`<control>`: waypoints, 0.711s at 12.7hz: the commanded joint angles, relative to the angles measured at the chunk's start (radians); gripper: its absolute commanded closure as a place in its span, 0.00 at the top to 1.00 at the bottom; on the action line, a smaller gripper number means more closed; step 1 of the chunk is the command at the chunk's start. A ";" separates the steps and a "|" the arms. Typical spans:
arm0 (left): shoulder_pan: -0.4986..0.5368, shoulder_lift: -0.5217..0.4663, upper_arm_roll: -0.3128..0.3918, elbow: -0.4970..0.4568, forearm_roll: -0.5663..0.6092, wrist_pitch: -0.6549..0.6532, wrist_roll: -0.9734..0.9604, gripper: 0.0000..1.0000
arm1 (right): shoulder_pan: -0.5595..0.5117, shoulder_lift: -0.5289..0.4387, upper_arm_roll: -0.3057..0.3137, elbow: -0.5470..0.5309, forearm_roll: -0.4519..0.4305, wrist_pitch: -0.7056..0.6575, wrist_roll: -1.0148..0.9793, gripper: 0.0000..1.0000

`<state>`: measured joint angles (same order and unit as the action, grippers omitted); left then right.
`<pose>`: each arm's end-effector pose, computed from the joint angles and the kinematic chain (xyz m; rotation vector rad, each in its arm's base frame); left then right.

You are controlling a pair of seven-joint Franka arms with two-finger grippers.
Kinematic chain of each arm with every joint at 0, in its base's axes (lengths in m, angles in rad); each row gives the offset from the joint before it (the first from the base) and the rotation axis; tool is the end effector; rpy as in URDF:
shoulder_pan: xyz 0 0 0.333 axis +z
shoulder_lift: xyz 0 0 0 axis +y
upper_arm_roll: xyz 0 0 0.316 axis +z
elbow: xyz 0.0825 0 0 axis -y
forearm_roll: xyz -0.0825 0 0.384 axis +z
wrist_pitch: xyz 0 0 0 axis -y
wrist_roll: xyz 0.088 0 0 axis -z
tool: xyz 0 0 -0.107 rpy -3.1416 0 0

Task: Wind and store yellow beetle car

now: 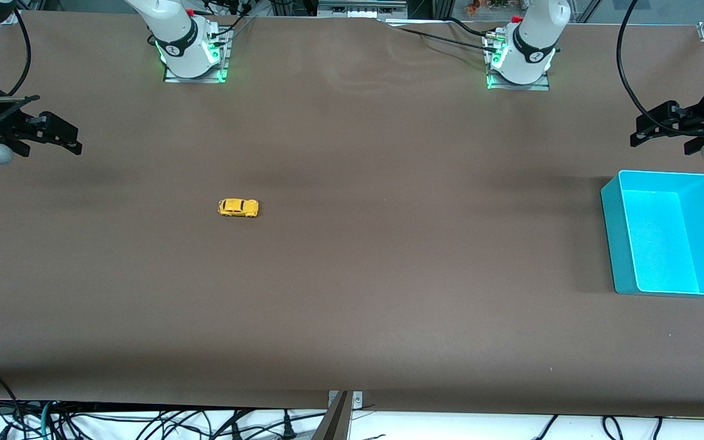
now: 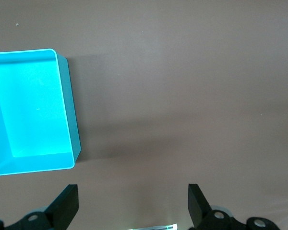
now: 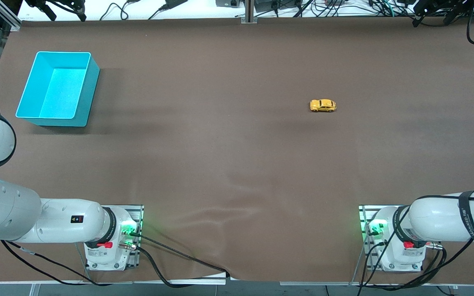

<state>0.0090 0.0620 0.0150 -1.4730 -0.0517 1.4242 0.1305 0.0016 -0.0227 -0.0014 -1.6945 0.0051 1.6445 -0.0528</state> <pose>0.5583 0.0070 0.6236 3.0735 -0.1711 -0.1642 0.5507 0.0006 0.5848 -3.1344 -0.0824 0.0426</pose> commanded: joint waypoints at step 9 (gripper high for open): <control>0.005 0.004 0.002 0.017 -0.014 -0.002 0.020 1.00 | -0.008 0.001 0.004 -0.002 -0.002 -0.006 -0.004 1.00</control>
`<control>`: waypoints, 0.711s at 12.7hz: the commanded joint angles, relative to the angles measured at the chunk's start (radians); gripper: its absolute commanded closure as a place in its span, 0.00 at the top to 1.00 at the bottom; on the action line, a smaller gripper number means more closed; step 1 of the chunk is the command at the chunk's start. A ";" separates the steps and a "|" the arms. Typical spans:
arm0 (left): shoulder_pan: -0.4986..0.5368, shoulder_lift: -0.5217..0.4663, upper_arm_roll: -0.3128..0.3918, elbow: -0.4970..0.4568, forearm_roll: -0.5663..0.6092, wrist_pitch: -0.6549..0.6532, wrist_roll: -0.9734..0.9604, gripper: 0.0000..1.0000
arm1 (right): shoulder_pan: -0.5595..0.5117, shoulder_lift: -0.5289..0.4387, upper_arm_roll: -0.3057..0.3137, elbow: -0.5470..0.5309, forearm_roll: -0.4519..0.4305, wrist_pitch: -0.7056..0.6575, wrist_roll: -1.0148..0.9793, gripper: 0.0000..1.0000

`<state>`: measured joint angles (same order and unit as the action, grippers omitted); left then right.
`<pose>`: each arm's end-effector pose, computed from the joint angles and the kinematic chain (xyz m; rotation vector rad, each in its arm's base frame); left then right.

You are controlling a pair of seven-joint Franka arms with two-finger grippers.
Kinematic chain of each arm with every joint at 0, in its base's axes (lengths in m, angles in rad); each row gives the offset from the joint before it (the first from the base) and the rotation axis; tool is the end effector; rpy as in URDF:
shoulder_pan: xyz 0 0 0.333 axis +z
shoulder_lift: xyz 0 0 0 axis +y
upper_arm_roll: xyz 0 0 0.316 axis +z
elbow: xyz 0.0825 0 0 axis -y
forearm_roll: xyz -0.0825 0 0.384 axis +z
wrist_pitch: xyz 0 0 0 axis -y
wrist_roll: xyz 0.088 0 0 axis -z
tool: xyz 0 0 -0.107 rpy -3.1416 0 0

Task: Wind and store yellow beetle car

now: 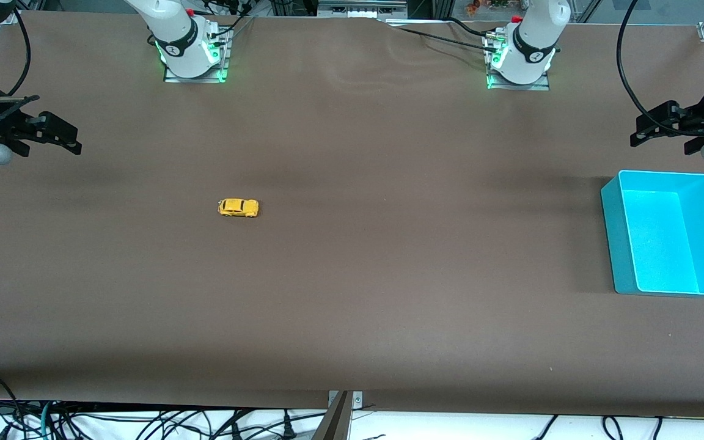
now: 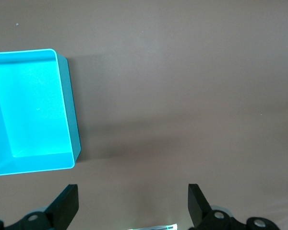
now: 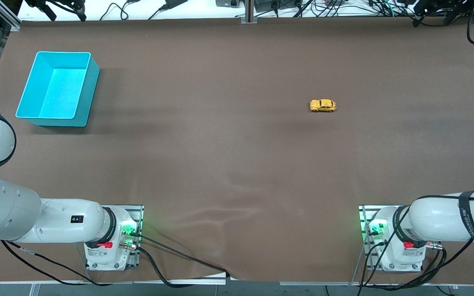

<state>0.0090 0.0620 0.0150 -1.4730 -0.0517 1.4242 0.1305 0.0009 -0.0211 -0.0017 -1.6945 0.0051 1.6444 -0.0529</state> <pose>0.5583 0.0070 0.6236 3.0735 -0.1711 -0.1642 0.5511 0.0001 0.5839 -3.1343 -0.0810 0.0452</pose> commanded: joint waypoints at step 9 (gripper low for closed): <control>0.005 0.005 0.002 0.019 -0.014 -0.002 0.020 1.00 | -0.007 0.021 0.008 -0.002 -0.007 -0.008 -0.013 1.00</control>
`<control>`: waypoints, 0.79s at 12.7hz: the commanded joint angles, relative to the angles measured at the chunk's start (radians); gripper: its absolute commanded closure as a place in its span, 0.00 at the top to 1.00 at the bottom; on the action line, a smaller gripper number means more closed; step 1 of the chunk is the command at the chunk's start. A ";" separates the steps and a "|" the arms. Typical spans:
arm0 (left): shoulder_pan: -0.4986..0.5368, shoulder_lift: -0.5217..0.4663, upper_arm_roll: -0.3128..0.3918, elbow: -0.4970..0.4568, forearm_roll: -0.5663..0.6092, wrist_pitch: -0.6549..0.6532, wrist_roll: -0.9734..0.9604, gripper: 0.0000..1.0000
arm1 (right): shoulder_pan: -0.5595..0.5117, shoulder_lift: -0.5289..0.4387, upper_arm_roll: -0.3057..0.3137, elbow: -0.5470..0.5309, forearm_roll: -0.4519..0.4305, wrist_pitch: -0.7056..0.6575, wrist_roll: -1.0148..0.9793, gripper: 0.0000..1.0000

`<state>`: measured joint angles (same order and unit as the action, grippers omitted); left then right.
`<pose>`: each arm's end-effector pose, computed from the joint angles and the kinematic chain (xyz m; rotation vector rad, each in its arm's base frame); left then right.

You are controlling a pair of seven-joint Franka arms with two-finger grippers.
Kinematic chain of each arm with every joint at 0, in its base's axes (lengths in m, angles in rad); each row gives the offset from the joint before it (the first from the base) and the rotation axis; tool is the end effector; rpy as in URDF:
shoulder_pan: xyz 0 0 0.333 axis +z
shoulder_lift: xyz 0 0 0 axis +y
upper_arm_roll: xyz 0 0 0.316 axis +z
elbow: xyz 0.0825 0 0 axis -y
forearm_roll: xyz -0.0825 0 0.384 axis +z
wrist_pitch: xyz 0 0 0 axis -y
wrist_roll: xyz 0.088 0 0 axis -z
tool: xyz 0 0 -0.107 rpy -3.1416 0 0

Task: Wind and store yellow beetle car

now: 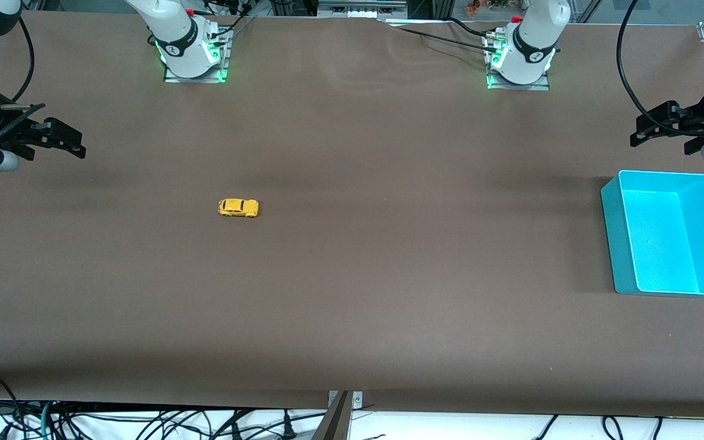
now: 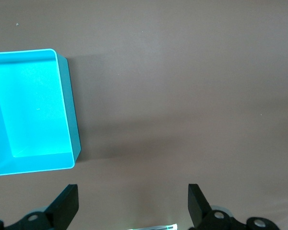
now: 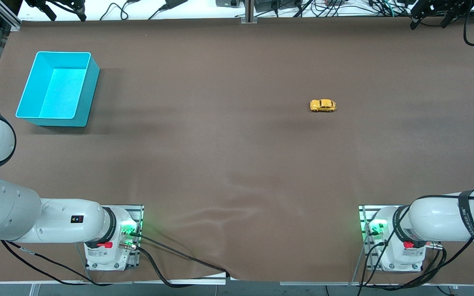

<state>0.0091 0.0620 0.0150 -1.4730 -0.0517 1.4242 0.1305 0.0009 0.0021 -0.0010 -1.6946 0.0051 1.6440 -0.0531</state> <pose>0.5583 0.0070 0.6236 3.0735 -0.1709 -0.1642 0.5567 0.0005 0.5710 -3.1330 -0.0822 0.0824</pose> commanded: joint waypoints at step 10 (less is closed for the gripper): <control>0.006 0.005 0.002 0.019 -0.014 -0.002 0.020 1.00 | 0.054 0.062 0.015 -0.010 0.007 -0.132 -0.173 1.00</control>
<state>0.0092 0.0621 0.0150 -1.4730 -0.0517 1.4242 0.1305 0.0231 0.0500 0.0088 -1.7037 0.0068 1.5210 -0.1489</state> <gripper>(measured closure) 0.000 0.000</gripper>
